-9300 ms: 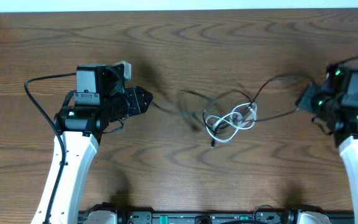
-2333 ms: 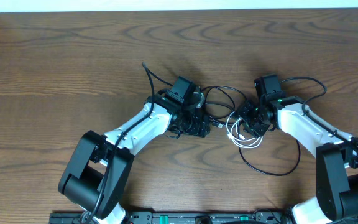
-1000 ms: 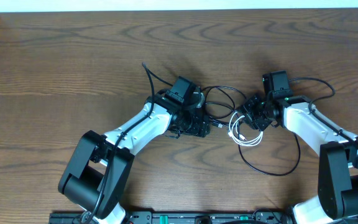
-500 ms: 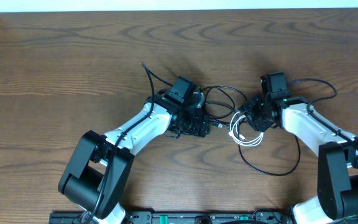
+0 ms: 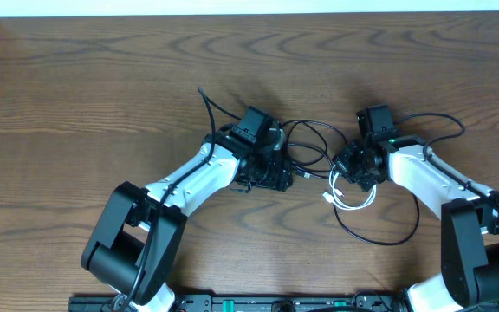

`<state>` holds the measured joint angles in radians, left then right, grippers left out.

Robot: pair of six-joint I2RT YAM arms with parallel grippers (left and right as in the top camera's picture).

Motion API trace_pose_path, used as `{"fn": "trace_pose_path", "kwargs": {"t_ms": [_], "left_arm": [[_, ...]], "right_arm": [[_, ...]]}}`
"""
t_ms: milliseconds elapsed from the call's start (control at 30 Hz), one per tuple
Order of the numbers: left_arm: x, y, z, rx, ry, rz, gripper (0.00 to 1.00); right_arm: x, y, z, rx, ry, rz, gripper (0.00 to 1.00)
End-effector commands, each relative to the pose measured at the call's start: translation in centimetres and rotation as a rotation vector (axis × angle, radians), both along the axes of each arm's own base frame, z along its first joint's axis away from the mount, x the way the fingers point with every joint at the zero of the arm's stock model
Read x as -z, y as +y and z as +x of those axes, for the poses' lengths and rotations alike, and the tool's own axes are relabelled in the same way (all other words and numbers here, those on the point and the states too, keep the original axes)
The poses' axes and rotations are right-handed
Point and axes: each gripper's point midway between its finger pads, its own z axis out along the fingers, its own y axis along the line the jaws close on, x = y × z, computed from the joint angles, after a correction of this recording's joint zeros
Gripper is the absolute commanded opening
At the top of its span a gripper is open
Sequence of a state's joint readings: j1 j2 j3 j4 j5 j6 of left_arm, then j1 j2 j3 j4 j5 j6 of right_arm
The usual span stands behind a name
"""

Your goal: Untangle cables

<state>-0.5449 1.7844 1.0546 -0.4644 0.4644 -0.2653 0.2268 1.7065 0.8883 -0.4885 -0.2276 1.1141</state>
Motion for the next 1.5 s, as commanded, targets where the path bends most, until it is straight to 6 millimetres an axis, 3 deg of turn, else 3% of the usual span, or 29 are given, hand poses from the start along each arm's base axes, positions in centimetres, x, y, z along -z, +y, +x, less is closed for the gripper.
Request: {"fn": "trace_pose_path", "kwargs": {"t_ms": [0, 167, 333, 433, 500, 533, 600, 733, 933, 1033, 1133, 1233, 1367, 1467], "left_arm": [[0.4, 0.1, 0.0, 0.002, 0.006, 0.011, 0.73], [0.4, 0.1, 0.0, 0.002, 0.006, 0.011, 0.73], [0.4, 0.1, 0.0, 0.002, 0.006, 0.011, 0.73], [0.4, 0.1, 0.0, 0.002, 0.006, 0.011, 0.73], [0.4, 0.1, 0.0, 0.002, 0.006, 0.011, 0.73], [0.4, 0.1, 0.0, 0.002, 0.006, 0.011, 0.73], [0.4, 0.1, 0.0, 0.002, 0.006, 0.011, 0.73], [0.4, 0.1, 0.0, 0.002, 0.006, 0.011, 0.73], [0.4, 0.1, 0.0, 0.002, 0.006, 0.011, 0.73], [0.4, 0.1, 0.0, 0.002, 0.006, 0.011, 0.73], [0.4, 0.1, 0.0, 0.002, 0.006, 0.011, 0.73], [0.4, 0.1, 0.0, 0.002, 0.006, 0.011, 0.73], [0.4, 0.1, 0.0, 0.002, 0.006, 0.011, 0.73], [0.4, 0.1, 0.0, 0.002, 0.006, 0.011, 0.73]], "right_arm": [[0.2, -0.2, -0.6, -0.024, 0.007, -0.026, 0.01], [-0.1, 0.4, -0.8, -0.205, -0.037, -0.022, 0.01], [-3.7, 1.3, 0.0, -0.393, -0.161, 0.000, 0.01], [-8.5, 2.2, 1.0, -0.501, -0.298, 0.025, 0.01], [-12.9, 3.1, 1.8, -0.591, -0.430, 0.034, 0.01], [-16.8, 3.8, 2.2, -0.660, -0.550, 0.042, 0.01], [-20.9, 4.1, 2.4, -0.696, -0.671, 0.031, 0.01], [-31.0, 3.9, 2.0, -0.702, -0.961, -0.031, 0.01], [-40.6, 3.4, 0.2, -0.689, -1.306, -0.103, 0.01], [-45.6, 2.2, -1.1, -0.624, -1.497, -0.182, 0.01], [-47.9, 1.9, -2.0, -0.637, -1.600, -0.246, 0.01], [-48.2, 1.3, -1.9, -0.602, -1.601, -0.282, 0.01], [-45.7, -1.9, 0.1, -0.466, -1.453, -0.424, 0.01], [-41.8, -6.0, 2.0, -0.323, -1.231, -0.607, 0.01]]}}
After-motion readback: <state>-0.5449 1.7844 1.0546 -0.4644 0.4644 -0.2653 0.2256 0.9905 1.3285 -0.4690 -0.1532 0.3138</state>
